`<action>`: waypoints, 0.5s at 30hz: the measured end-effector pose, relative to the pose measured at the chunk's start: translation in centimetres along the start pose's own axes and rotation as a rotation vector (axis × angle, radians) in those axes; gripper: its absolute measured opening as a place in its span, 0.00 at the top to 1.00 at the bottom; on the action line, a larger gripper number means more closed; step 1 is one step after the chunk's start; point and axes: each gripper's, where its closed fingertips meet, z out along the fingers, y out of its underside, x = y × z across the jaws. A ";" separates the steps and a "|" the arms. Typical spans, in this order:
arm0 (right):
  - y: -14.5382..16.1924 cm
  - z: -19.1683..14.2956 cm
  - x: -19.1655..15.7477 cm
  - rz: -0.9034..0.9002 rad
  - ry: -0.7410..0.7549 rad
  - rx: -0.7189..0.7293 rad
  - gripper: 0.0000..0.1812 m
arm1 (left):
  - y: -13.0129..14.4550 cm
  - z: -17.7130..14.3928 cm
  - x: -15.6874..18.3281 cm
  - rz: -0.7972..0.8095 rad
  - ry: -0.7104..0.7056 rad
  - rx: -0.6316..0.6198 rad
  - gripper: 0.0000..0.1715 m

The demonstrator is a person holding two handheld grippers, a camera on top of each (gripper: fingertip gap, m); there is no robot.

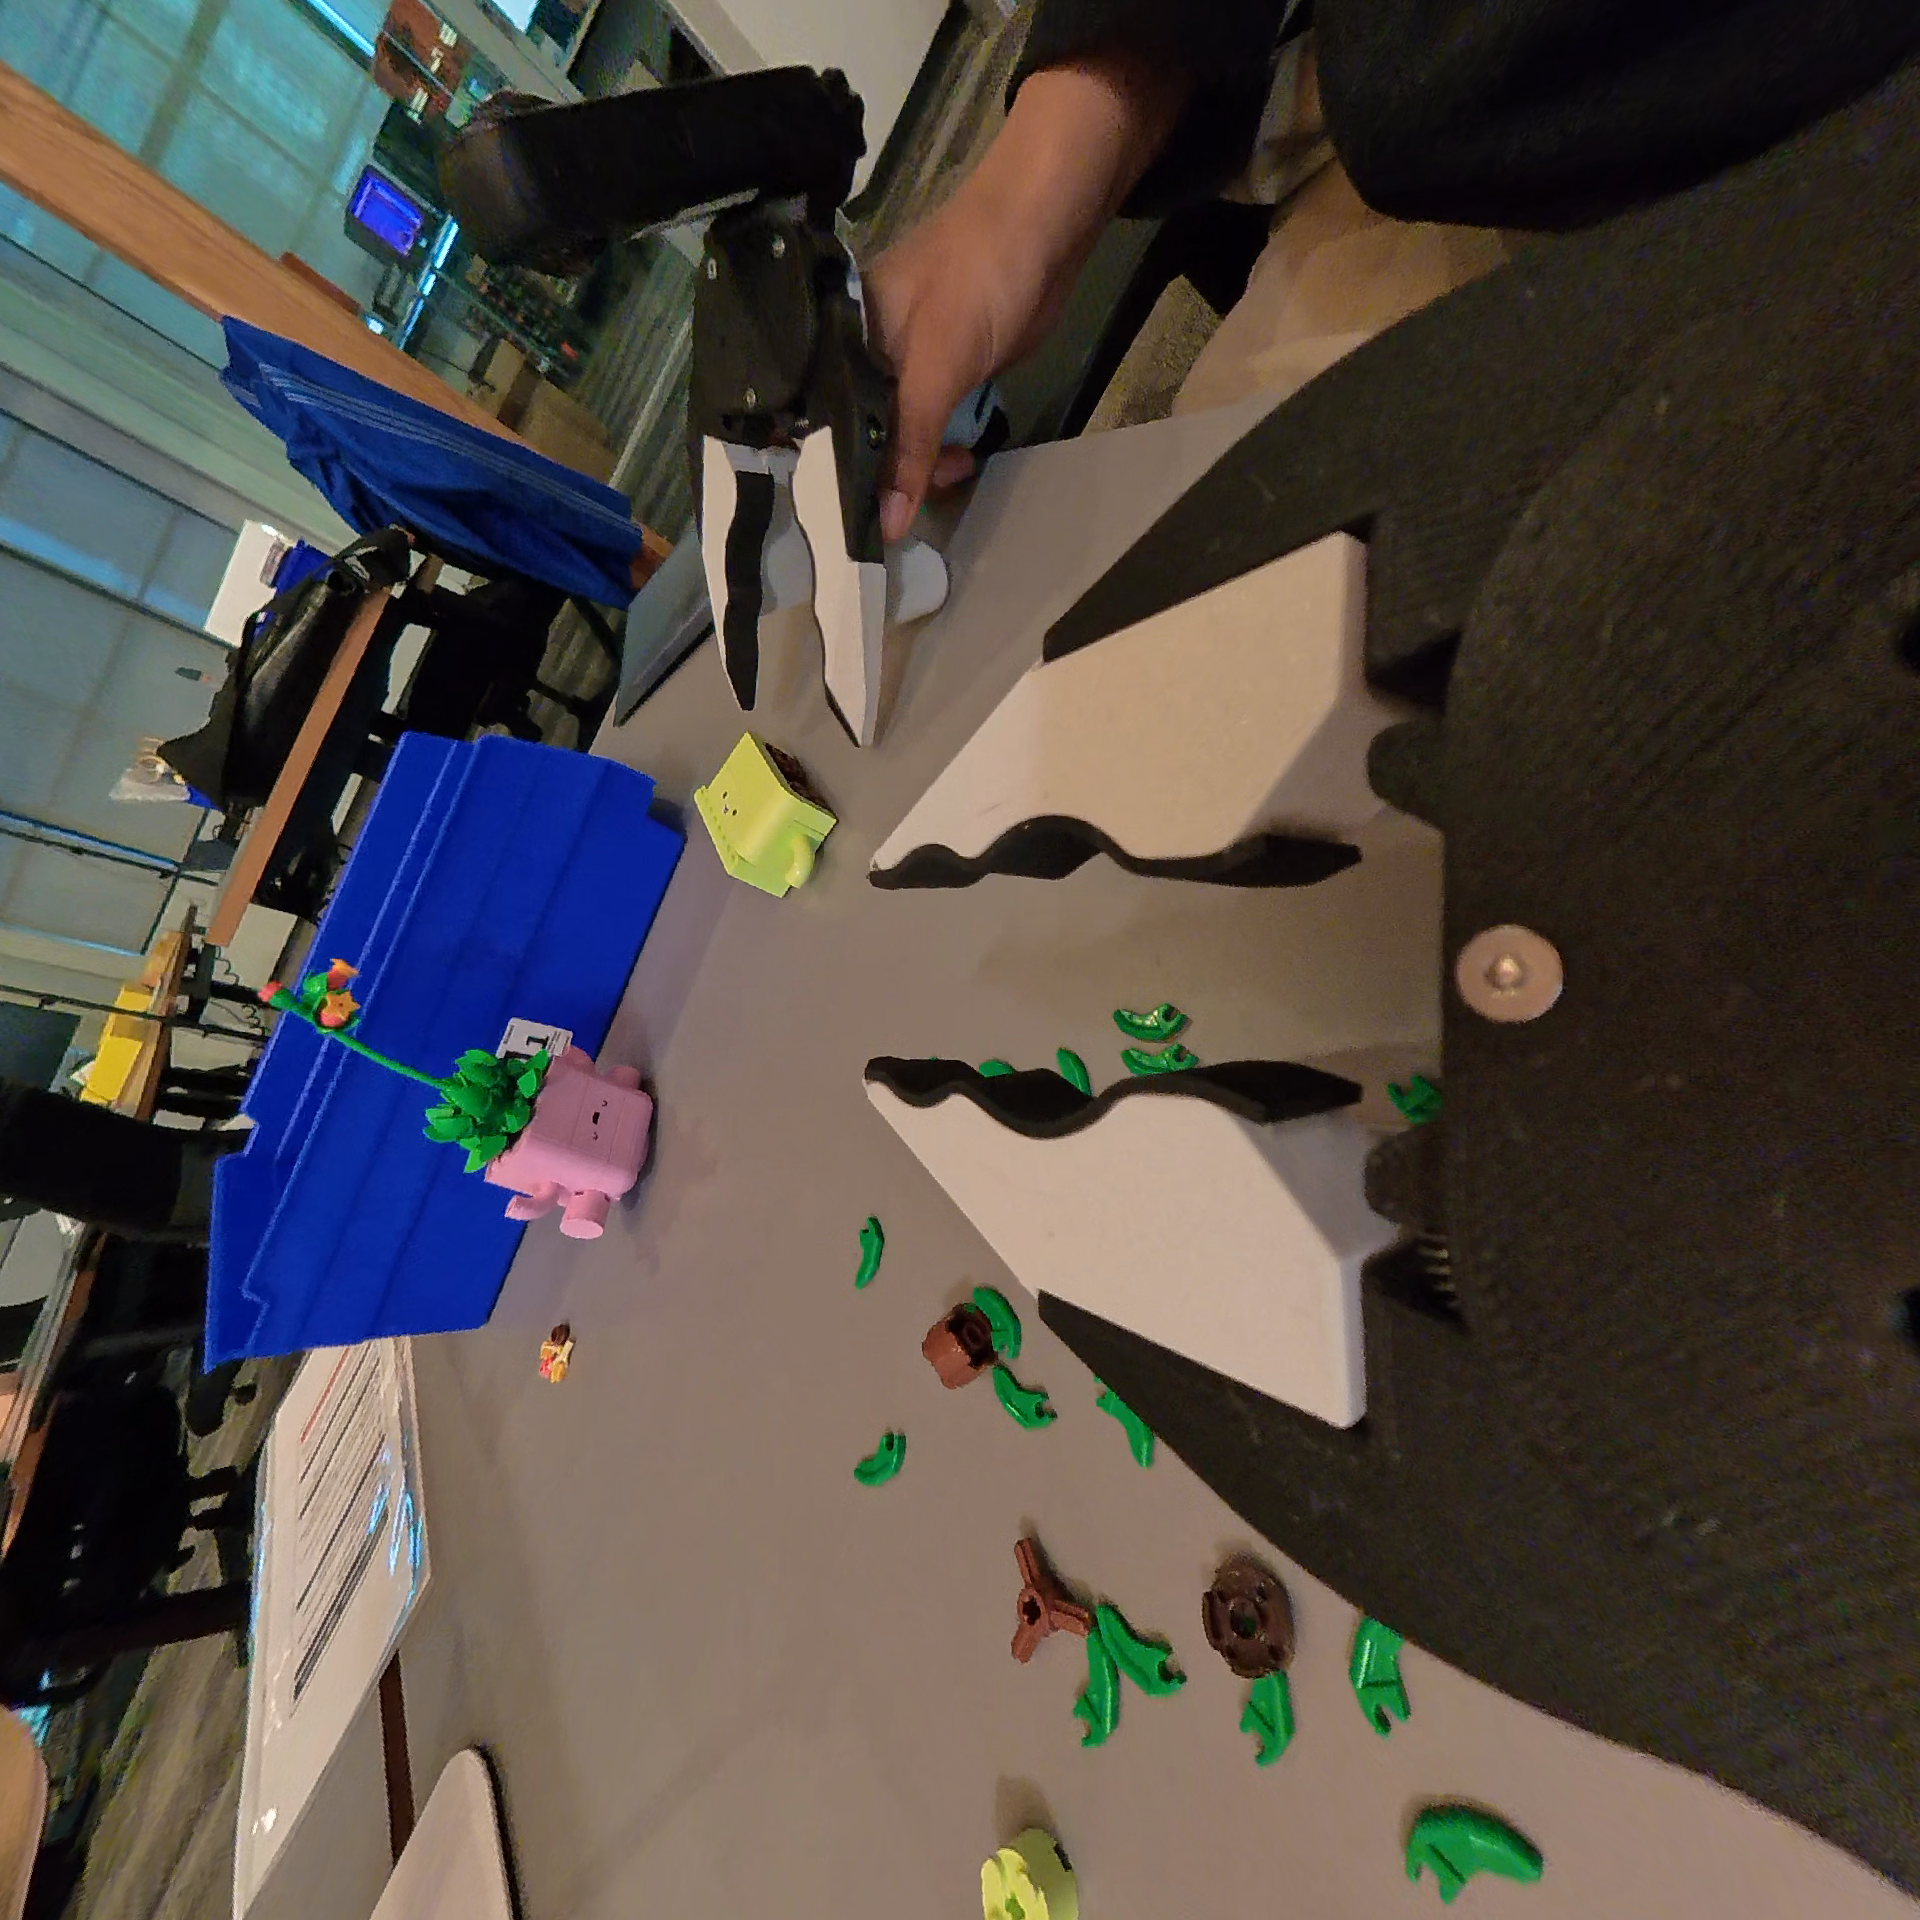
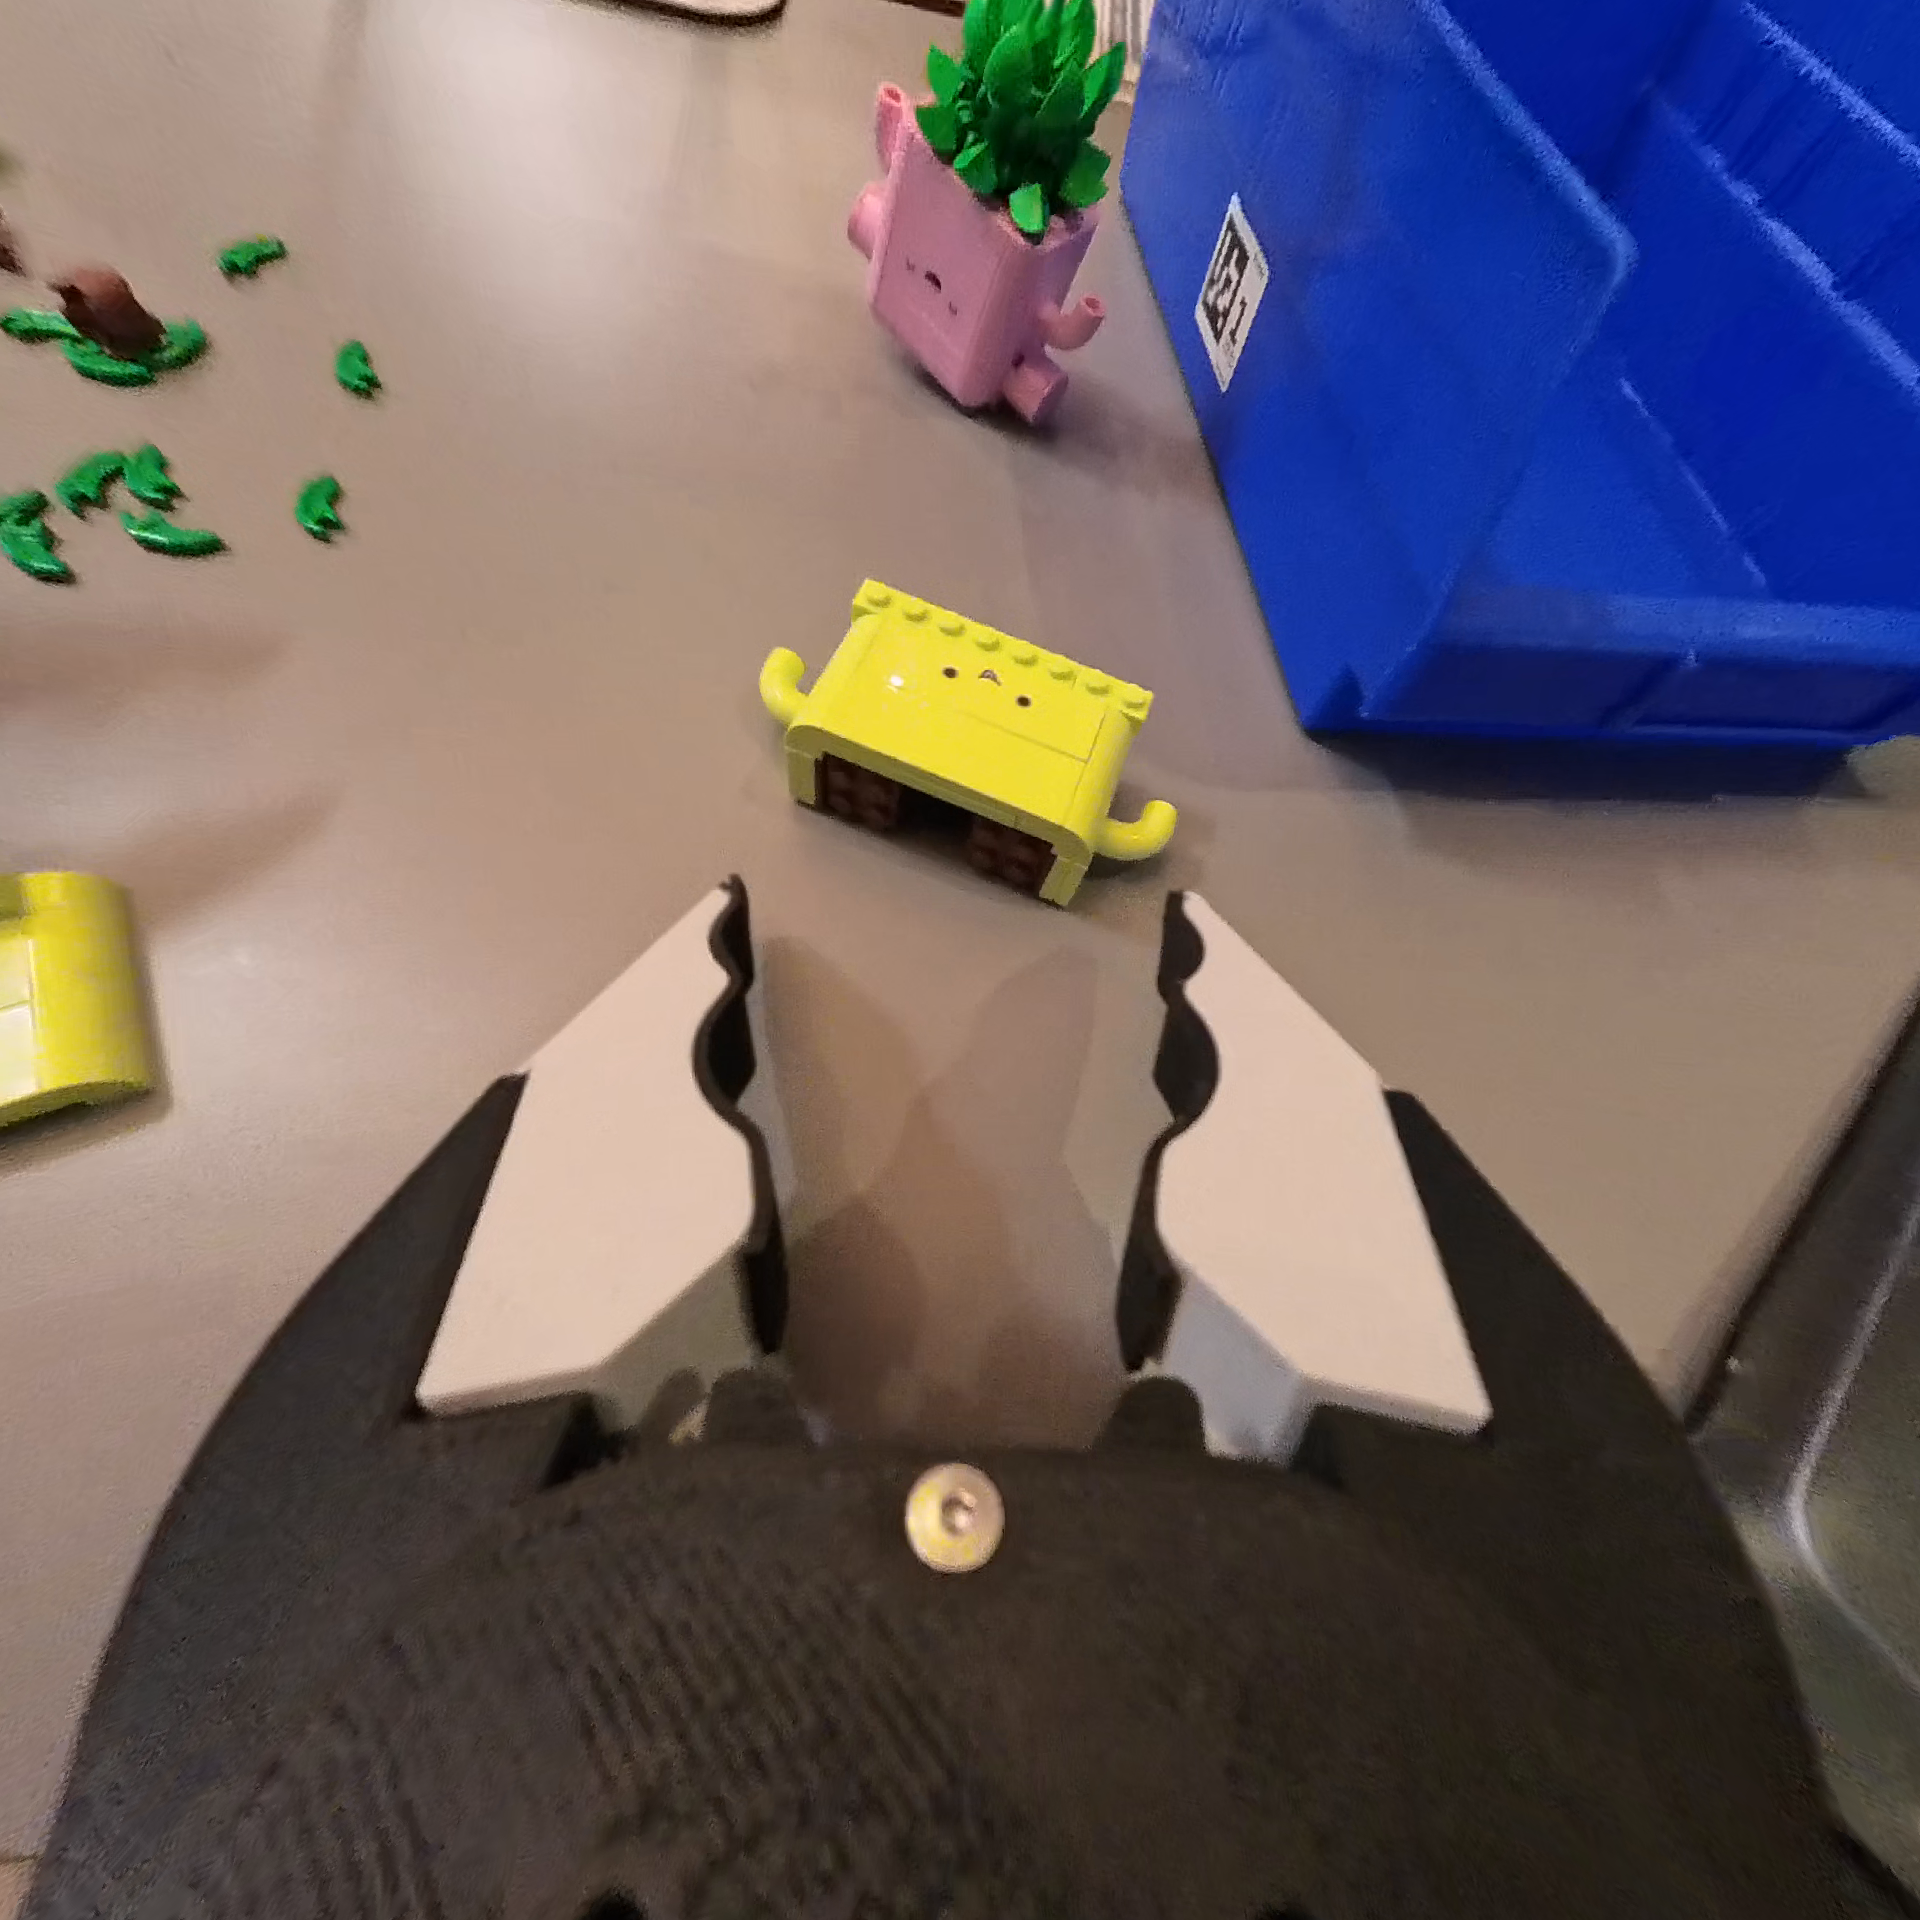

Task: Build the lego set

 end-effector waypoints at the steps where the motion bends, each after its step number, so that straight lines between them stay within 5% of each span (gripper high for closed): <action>1: 0.0 0.1 0.0 -0.007 0.005 -0.006 0.57 | 0.0 0.0 -0.1 -0.009 0.002 0.002 0.82; 7: -2.1 -0.5 -0.1 -0.092 0.031 0.026 0.50 | -0.2 -0.2 -0.4 -0.058 0.016 0.021 0.82; 11: -5.9 -0.5 -0.3 -0.145 0.017 0.081 0.55 | -0.2 -0.2 -0.4 -0.062 0.018 0.019 0.81; 14: -5.2 1.5 -0.9 -0.166 -0.075 -0.042 0.69 | -0.1 -0.1 -0.3 -0.052 0.015 0.012 0.81; 15: -5.1 2.0 -0.8 -0.157 -0.088 -0.076 0.66 | -0.1 -0.1 -0.3 -0.047 0.014 0.011 0.81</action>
